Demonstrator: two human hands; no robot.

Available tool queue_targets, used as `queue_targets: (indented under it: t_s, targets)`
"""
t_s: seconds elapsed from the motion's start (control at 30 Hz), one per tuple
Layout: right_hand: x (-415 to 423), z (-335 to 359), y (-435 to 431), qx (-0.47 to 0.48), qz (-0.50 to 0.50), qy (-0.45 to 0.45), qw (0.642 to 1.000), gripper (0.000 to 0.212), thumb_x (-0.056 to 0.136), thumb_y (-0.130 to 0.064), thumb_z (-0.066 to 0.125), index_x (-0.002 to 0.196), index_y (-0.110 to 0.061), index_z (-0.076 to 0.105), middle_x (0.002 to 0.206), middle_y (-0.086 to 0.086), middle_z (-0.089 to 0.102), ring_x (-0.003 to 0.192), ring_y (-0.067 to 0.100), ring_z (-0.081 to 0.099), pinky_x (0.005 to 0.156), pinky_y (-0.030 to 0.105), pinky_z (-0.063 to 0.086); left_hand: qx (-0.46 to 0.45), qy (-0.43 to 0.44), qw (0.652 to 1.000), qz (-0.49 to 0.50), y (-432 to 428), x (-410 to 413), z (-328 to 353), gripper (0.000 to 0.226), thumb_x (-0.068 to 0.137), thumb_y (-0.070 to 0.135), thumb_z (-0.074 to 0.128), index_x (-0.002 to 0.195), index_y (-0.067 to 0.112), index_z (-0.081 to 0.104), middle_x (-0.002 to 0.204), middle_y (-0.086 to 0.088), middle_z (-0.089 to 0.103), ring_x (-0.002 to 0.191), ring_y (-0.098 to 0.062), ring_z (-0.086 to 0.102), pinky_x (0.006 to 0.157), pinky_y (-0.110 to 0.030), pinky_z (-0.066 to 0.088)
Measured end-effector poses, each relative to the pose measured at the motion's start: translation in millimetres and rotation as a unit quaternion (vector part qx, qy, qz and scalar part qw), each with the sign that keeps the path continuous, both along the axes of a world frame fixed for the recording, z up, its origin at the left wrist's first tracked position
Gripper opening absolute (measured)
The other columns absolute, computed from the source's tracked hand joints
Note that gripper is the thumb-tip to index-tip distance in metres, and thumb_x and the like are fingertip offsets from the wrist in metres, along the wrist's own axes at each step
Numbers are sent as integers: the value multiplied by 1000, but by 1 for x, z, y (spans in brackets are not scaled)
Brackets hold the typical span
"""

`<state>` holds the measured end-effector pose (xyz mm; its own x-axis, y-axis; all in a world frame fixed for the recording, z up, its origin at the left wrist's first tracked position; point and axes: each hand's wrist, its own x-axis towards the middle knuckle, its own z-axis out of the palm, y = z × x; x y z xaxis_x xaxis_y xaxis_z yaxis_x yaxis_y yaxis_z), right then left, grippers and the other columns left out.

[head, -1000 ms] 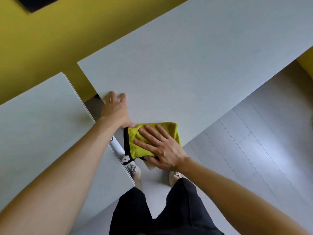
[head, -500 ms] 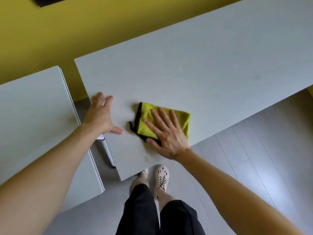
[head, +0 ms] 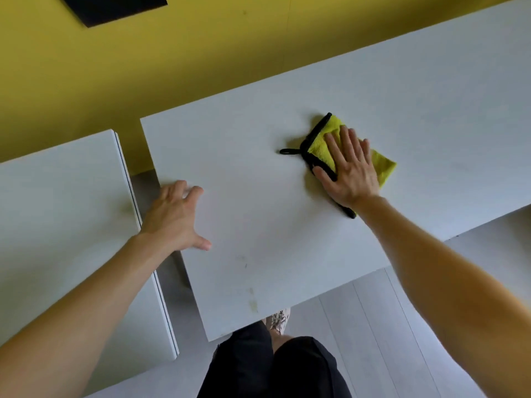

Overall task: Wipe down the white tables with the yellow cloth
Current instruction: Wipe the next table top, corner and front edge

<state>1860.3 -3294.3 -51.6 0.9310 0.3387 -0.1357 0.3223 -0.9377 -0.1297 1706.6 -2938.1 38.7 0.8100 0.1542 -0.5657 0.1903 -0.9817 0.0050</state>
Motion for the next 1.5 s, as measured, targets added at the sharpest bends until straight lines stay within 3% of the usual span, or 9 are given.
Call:
queue_targets:
  t_s: [0.1,0.3,0.43,0.63,0.8,0.97,1.17,1.3,1.5]
  targets:
    - [-62,-1,49,50,89,-26,994,82,107,-66,43,173,-23,23,181,15,14,169,36,5,131,64,14,-1,-29,1000,6,16,33,3,135,55,66,100,164,29,29,155,-5,34,148,-30,34,113,-45,42]
    - [-127,1,111,61,348,41,935,74,110,-59,43,174,-31,16,183,4,4,169,28,-2,136,55,4,8,3,999,50,38,73,-21,172,46,68,103,172,25,-6,178,-20,-12,167,-39,-4,136,-50,15]
    - [-25,-16,64,94,191,1,977,75,103,-54,55,170,-28,34,178,9,28,166,33,22,132,60,21,-13,-11,998,55,44,66,-25,168,47,70,102,172,25,-1,180,-16,-9,168,-35,-3,136,-44,14]
    - [77,-4,49,37,-134,5,990,75,107,-65,31,174,-35,15,183,2,5,169,26,0,135,57,5,-20,1,998,66,43,64,-17,169,58,70,98,171,7,-10,180,-11,-18,168,-29,-12,135,-38,2]
    - [-30,7,122,63,120,6,991,77,108,-56,49,174,-30,19,182,8,8,169,33,-1,132,64,10,-19,1,997,74,42,64,-17,170,54,69,100,172,8,-6,181,-10,-17,168,-29,-10,137,-38,7]
    - [-76,3,157,64,397,49,914,73,111,-58,43,174,-32,18,183,2,4,169,29,-3,135,59,5,-19,-21,997,66,43,61,-18,153,67,50,101,172,8,-2,182,-9,-13,169,-28,-6,136,-36,9]
    - [112,-7,101,35,144,-26,989,73,107,-65,37,172,-35,24,182,2,16,169,31,9,132,66,8,-22,11,997,80,41,63,-22,170,58,65,100,171,11,-15,179,-6,-28,167,-25,-21,136,-40,8]
    - [160,-4,85,32,49,-5,998,75,109,-65,30,174,-29,17,182,8,9,169,31,4,133,63,8,-25,1,997,79,41,63,-24,171,55,65,101,172,11,-11,179,-6,-26,167,-24,-18,133,-36,7]
    - [23,1,206,76,337,25,938,75,110,-60,37,174,-24,19,182,13,7,168,38,-2,133,61,7,-22,-29,995,89,40,65,-23,175,41,60,107,173,8,4,182,-5,-10,169,-24,-5,135,-40,14]
